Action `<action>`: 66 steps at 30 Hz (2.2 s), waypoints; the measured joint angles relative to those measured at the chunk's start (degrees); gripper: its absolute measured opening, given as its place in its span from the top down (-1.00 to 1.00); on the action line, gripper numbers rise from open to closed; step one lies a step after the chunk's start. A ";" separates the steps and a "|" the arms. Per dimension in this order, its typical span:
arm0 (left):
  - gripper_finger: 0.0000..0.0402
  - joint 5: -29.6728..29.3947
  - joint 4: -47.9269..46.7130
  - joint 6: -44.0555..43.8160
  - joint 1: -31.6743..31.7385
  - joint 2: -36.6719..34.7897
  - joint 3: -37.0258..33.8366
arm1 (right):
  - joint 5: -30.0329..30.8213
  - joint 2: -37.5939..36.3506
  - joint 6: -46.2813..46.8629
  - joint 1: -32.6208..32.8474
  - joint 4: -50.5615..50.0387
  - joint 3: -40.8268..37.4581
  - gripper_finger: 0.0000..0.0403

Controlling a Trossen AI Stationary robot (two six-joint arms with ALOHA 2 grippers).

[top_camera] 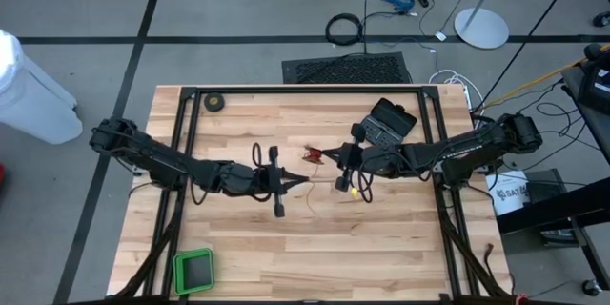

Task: Coil cords
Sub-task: Uncoil the red wire from the spool

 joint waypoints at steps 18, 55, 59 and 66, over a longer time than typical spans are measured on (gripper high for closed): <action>1.00 -1.55 -1.53 -2.65 1.11 13.41 4.28 | 2.16 -0.01 0.43 0.02 2.94 0.00 1.00; 1.00 -27.18 -45.56 -16.47 -8.02 -19.40 4.17 | -2.01 -5.12 1.88 -3.92 -7.78 -0.02 1.00; 1.00 -28.06 -40.23 -13.74 -11.30 -21.67 4.17 | -1.97 -3.02 1.44 -4.92 -6.89 -0.06 1.00; 1.00 -25.07 -24.87 -7.81 -14.18 -19.55 4.17 | -0.22 -2.43 0.92 -5.64 -2.47 -0.09 1.00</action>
